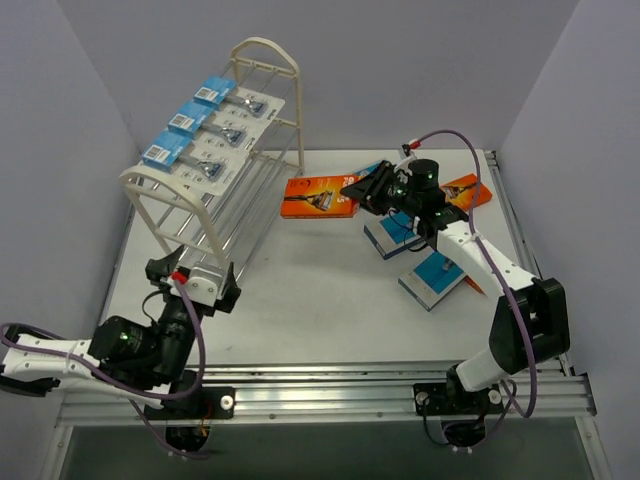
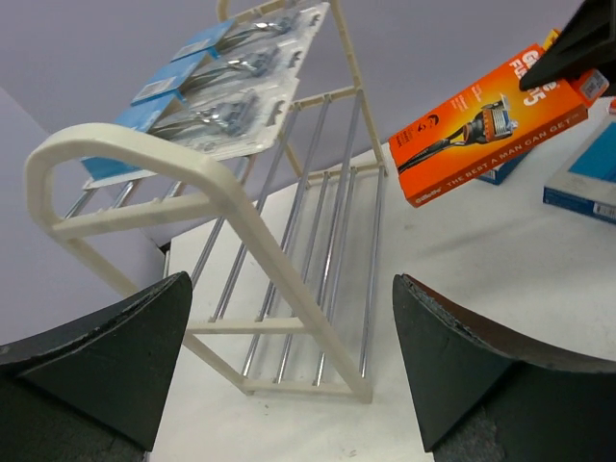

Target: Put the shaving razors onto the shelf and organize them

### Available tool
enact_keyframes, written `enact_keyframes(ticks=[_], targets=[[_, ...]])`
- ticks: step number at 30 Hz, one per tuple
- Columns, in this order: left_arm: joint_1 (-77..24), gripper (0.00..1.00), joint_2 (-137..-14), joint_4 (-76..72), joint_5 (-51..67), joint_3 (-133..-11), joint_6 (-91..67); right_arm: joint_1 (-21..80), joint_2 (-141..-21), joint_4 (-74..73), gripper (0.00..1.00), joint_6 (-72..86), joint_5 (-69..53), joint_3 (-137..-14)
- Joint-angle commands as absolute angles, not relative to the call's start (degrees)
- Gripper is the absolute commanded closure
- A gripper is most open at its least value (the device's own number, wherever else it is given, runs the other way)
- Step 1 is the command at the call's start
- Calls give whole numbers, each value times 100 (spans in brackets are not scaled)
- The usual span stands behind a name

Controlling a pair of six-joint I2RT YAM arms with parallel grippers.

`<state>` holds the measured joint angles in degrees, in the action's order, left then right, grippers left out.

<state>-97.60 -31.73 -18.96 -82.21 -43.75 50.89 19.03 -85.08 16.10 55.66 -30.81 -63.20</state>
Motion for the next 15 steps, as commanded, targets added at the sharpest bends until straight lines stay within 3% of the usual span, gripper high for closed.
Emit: enact_keyframes(ticks=[1,9,15], targets=[[-9581,6,-2840,-3006,-8104,-4456,5818,1741,-8753,2548,100,5835,-3190,-6951],[-9062,6,-2619,-2760,-7577,-4430,5494,1670,-9869,2856,100,6038,-3322,-8207],[-8333,6,-3468,-498,-6979,-5123,3861,1723,-10529,3146,100,6337,-3340,-8806]])
